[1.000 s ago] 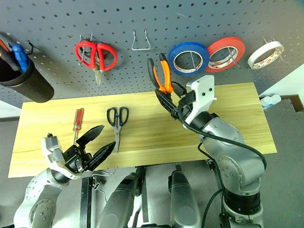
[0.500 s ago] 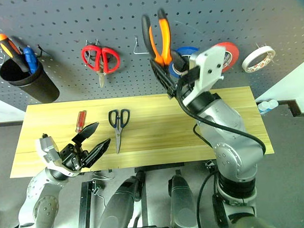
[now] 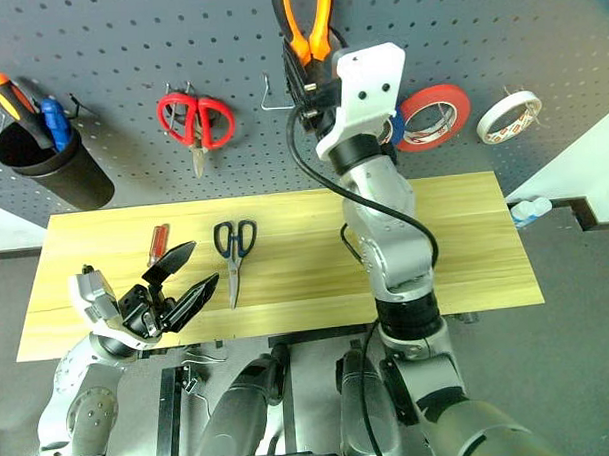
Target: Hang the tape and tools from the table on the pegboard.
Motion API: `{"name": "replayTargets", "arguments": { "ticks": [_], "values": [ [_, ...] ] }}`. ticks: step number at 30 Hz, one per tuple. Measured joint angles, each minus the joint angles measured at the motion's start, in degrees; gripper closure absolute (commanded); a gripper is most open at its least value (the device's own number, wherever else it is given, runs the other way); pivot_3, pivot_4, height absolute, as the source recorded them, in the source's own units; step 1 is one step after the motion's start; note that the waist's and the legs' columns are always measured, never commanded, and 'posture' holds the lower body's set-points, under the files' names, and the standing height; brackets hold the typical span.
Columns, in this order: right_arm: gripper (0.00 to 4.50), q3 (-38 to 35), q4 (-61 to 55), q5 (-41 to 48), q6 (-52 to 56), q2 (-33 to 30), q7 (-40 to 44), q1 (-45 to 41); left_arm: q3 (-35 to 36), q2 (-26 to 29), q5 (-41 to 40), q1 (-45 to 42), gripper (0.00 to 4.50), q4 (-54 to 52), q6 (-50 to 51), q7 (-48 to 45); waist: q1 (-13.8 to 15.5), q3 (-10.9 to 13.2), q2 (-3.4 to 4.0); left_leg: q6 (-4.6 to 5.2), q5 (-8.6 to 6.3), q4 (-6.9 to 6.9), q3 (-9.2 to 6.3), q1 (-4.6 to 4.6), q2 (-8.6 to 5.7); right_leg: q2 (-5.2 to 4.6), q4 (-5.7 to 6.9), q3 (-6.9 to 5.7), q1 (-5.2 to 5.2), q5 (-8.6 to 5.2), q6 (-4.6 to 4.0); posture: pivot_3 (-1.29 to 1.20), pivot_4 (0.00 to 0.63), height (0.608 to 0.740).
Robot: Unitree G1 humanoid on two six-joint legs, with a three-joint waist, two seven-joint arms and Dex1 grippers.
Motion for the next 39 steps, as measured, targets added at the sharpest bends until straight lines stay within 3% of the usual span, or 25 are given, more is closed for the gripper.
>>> {"name": "replayTargets", "arguments": {
  "ticks": [18, 28, 34, 39],
  "values": [
    [2.40, 0.0, 8.1, -6.2, -10.6, 8.5, -6.3, -8.6, -1.6, -0.3, -0.1, 0.0, 0.00, 0.9, -0.3, -1.5, -0.2, 0.0, 0.00, -0.28, 0.33, 0.04, 0.09, 0.04, 0.07, 0.03, 0.77, 0.04, -0.39, 0.09, -0.18, -0.02, 0.291, 0.715],
    [2.40, 1.5, 14.6, -7.5, -15.6, 9.2, -8.3, -10.1, -1.0, 0.2, -0.5, 3.3, 0.00, -0.2, -0.1, -0.5, -0.1, 0.0, 0.00, -0.31, 0.48, -0.01, 0.07, 0.04, 0.12, 0.06, 0.86, 0.02, -0.45, 0.19, -0.30, 0.02, 0.307, 0.715],
    [2.40, 1.9, 14.6, -7.2, -16.7, 9.2, -7.9, -10.1, 3.4, 4.3, -3.3, 6.9, 0.00, -5.9, 2.1, 1.3, -0.1, 0.0, -0.01, -0.33, 0.49, -0.03, 0.08, 0.04, 0.18, 0.09, 0.86, 0.05, -0.47, 0.20, -0.33, 0.05, 0.319, 0.715],
    [2.40, 2.0, 13.5, -6.2, -16.4, 9.1, -7.3, -9.9, 12.3, 10.1, -9.9, 7.9, 0.00, -10.4, 6.6, 5.4, 0.2, 0.0, -0.01, -0.37, 0.52, -0.06, 0.04, 0.04, 0.24, 0.14, 0.86, 0.06, -0.48, 0.23, -0.40, 0.08, 0.328, 0.715]
  ]
}}
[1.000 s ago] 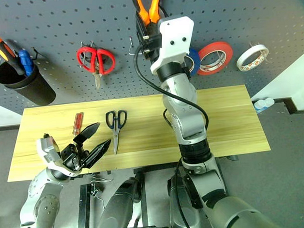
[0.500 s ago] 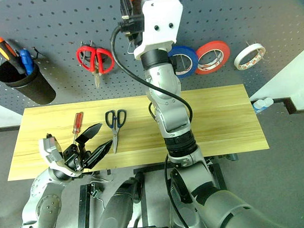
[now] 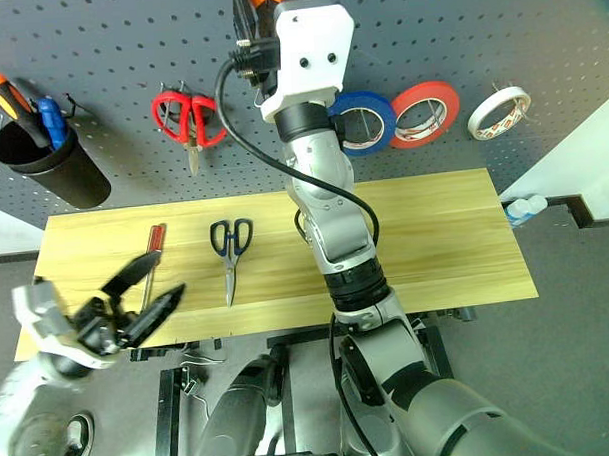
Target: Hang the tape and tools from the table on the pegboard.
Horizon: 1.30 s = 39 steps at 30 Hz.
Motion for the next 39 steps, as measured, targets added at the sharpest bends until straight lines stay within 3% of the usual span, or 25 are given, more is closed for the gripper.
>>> {"name": "replayTargets", "arguments": {
  "ticks": [10, 29, 34, 39],
  "values": [
    [2.40, 0.2, -3.5, 1.0, 2.9, -0.5, 0.5, 1.3, 0.7, 1.0, -4.2, -3.9, 0.00, -4.8, 4.2, 4.3, 0.2, 0.0, 0.00, -0.01, 0.01, -0.07, 0.01, 0.00, 0.04, 0.03, -0.03, 0.00, -0.01, 0.02, -0.03, 0.08, 0.330, 0.715],
    [2.40, 3.1, -4.5, 1.1, 3.0, -0.4, -3.4, 1.3, 1.5, 1.2, -4.2, -1.5, 0.00, -4.9, 4.4, 4.2, 0.8, 0.0, 0.02, 0.02, 0.00, -0.11, 0.02, 0.00, 0.05, 0.03, -0.06, 0.02, -0.04, 0.02, -0.04, 0.12, 0.353, 0.715],
    [2.40, 2.5, 20.0, 0.7, -9.8, 1.4, -6.5, -3.4, 1.4, 1.3, -4.2, -1.2, 0.00, -5.9, 5.3, 4.4, 1.2, 0.0, 0.04, 0.17, -0.09, -0.17, 0.01, 0.06, 0.20, 0.19, -0.06, -0.01, -0.03, 0.11, -0.19, 0.13, 0.361, 0.715],
    [2.40, 2.3, 33.7, 0.4, -18.8, 1.7, -7.9, -6.8, 1.4, 1.3, -4.2, -0.9, 0.00, -6.4, 5.7, 5.1, 1.4, 0.1, 0.04, 0.00, 0.01, -0.12, 0.03, -0.03, 0.20, 0.19, -0.05, 0.00, -0.09, 0.12, -0.20, 0.15, 0.374, 0.715]
  ]
}}
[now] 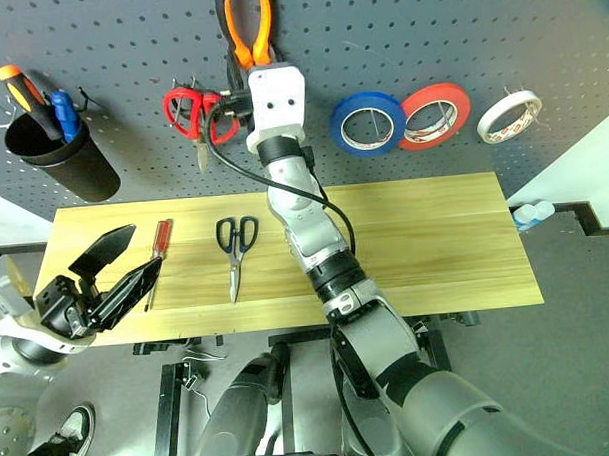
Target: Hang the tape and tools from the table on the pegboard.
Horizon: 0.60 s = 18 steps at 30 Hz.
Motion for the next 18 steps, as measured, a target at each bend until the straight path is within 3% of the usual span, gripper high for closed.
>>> {"name": "replayTargets", "arguments": {
  "ticks": [6, 18],
  "values": [
    [2.40, -0.9, 6.0, 0.1, -5.8, 0.9, -0.6, -4.8, 0.0, 0.0, -0.9, 1.4, 0.00, -1.8, 0.4, 0.3, 0.0, 0.0, 0.02, 0.03, -0.02, -0.08, -0.02, 0.02, 0.26, 0.26, 0.01, 0.02, -0.07, 0.11, -0.21, 0.14, 0.373, 0.715],
    [2.40, -1.5, 7.0, -1.2, -6.1, 1.0, -0.5, -5.2, -1.1, -0.9, 0.0, -0.8, 0.00, -0.1, 0.6, -1.1, -0.1, 0.0, 0.02, -0.10, 0.06, -0.17, -0.03, 0.00, 0.35, 0.36, 0.02, 0.03, -0.21, 0.19, -0.33, 0.10, 0.348, 0.715]
  ]
}}
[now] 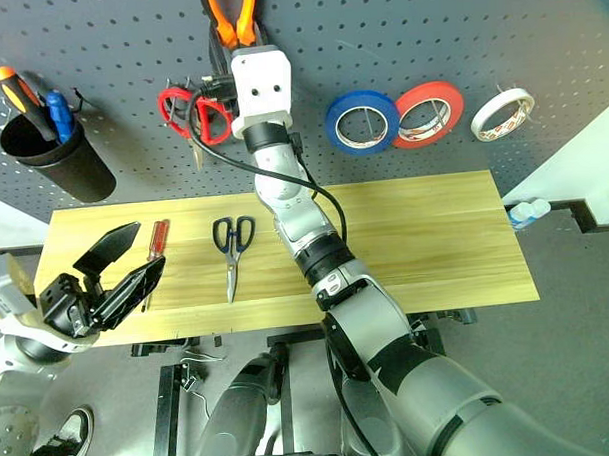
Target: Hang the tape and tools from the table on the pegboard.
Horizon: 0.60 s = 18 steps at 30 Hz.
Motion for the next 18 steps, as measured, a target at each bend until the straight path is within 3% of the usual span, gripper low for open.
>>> {"name": "replayTargets", "arguments": {
  "ticks": [18],
  "values": [
    [2.41, -1.7, -8.2, -2.7, 6.2, -0.8, -0.4, 2.5, -1.1, -0.2, 1.6, -2.4, 0.00, 3.3, 0.0, -2.0, 0.0, 0.0, -0.01, -0.30, 0.18, -0.22, 0.00, -0.01, 0.05, 0.04, -0.01, 0.01, -0.10, 0.03, -0.06, 0.08, 0.336, 0.715]
  ]
}}
